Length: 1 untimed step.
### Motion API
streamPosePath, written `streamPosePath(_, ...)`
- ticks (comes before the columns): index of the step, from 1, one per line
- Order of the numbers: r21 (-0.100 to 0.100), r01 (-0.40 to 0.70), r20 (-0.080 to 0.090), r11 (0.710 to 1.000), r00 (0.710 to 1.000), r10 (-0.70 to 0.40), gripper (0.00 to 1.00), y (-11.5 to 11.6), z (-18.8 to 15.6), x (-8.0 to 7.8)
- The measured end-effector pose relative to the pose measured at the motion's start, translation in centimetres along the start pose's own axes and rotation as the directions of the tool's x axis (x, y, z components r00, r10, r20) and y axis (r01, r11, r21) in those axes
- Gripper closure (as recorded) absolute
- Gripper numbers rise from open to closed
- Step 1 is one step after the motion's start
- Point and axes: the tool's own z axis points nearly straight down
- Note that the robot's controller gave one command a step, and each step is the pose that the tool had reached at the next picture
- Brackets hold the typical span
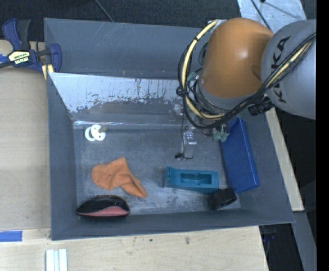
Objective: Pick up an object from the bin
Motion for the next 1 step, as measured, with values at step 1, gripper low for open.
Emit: streamPosePath(1, 0.0, -0.001, 0.008, 1.0, 1.0, 0.001, 0.0, -0.03, -0.51, -0.14)
